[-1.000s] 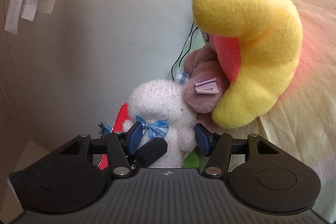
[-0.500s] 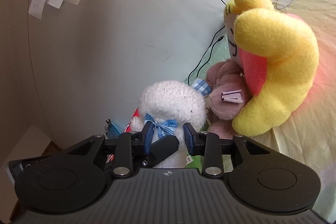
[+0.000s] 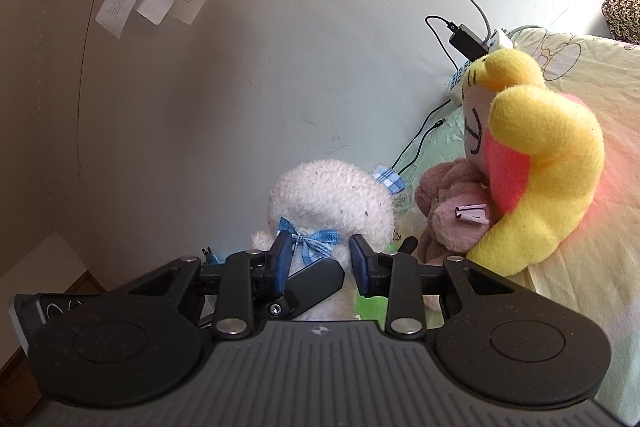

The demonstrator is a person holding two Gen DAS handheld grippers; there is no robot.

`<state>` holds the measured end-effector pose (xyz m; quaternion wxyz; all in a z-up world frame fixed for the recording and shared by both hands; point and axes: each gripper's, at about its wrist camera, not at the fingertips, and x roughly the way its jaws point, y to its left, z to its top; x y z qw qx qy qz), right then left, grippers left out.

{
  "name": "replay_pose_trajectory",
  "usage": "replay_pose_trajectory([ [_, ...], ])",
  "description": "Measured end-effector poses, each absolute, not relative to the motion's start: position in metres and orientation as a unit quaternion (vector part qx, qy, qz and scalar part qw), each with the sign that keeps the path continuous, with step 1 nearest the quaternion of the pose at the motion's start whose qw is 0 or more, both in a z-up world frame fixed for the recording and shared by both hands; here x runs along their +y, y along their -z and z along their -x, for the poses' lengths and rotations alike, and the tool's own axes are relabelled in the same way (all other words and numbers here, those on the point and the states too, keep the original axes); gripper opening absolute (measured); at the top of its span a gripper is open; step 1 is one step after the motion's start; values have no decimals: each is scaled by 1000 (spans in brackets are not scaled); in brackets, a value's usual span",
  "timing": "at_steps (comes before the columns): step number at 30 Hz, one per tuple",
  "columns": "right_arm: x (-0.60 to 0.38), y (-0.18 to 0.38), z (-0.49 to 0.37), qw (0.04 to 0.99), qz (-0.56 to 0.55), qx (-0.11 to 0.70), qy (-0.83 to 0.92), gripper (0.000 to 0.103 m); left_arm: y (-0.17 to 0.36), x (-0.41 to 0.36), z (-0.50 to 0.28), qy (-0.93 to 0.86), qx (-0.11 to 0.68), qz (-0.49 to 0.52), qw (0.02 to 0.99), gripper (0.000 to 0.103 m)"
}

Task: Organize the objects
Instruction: 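Lift the bow-tied white bear into the red box and release it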

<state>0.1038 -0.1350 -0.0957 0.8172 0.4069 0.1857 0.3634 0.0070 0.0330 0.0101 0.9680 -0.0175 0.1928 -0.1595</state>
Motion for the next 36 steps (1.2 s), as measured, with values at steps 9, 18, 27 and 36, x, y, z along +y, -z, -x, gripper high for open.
replay_pose_trajectory([
  [9,-111,61,-94,823,-379,159,-393,34,-30,60,25,143,128,30,981,57],
  [18,-51,37,-94,805,-339,142,-465,34,-50,129,51,119,109,60,985,57],
  [27,1,13,-103,787,-312,123,-518,33,-62,209,53,138,113,174,969,57],
  [36,46,14,-123,763,-294,156,-554,32,-61,252,57,76,121,154,978,57],
])
